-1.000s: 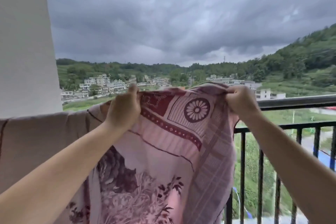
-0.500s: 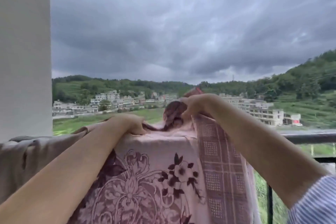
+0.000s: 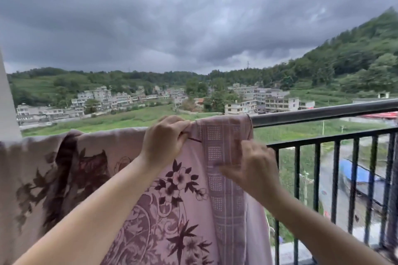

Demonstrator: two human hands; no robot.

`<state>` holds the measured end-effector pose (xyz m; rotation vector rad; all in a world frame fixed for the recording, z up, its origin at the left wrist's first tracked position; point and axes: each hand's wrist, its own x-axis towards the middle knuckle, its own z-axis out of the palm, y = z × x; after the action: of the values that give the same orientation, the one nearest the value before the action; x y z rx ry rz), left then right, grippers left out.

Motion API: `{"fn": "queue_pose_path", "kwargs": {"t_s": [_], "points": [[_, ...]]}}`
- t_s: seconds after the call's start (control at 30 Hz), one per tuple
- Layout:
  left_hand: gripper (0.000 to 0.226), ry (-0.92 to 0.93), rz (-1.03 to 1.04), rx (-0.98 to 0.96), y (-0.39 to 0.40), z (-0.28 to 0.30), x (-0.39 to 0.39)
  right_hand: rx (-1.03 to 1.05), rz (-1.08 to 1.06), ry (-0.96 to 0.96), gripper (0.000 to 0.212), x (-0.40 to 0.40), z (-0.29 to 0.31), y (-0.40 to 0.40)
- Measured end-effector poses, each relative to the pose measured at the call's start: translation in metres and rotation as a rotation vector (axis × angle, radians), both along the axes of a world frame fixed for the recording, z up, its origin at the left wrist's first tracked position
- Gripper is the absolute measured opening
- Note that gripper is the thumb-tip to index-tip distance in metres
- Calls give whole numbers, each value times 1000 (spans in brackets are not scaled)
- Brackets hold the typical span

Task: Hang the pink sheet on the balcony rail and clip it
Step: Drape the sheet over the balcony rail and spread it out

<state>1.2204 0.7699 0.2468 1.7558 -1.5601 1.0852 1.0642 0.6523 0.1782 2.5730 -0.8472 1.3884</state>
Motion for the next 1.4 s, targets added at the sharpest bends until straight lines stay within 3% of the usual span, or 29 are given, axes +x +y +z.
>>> {"fn": "queue_pose_path", "kwargs": {"t_s": [0.07,0.2,0.3,0.33,0.4,0.5,0.57,0.67,0.77,0.9,0.97,1.03,1.13,1.23,1.3,1.4], "points": [[17,4,1,-27,-3,-1,0,266,-39,152,75,9,-22,18],[8,-26,27,-21,-1,1,-4,551,52,66,23,26,-35,16],[11,-86,132,2,0,4,-9,889,151,-84,24,-7,-26,-15],[9,-80,151,17,-1,6,-12,918,162,-156,26,-25,-19,-25],[6,-8,139,31,-7,11,-19,819,113,-303,25,-58,10,-42],[22,171,78,-30,-26,26,-34,437,-28,-413,19,-80,74,-62],[24,300,65,-112,-41,47,-42,173,-118,-382,17,-78,122,-72],[32,345,136,-166,-63,80,-40,-42,-160,-217,32,-57,185,-98],[41,436,319,-66,-82,104,-19,-78,-26,128,56,-22,223,-128],[39,511,521,304,-98,106,1,39,91,433,78,21,219,-149],[25,530,531,478,-106,95,-16,148,146,616,74,27,193,-157],[22,493,431,497,-116,89,-36,178,270,701,58,17,168,-161],[24,444,171,454,-131,77,-74,210,467,544,30,-16,147,-168],[29,311,63,401,-140,59,-105,120,470,249,25,-54,131,-172],[29,187,21,337,-146,44,-116,-56,369,92,37,-80,111,-172],[24,138,-51,197,-152,26,-121,-212,70,11,74,-113,65,-169]]}}
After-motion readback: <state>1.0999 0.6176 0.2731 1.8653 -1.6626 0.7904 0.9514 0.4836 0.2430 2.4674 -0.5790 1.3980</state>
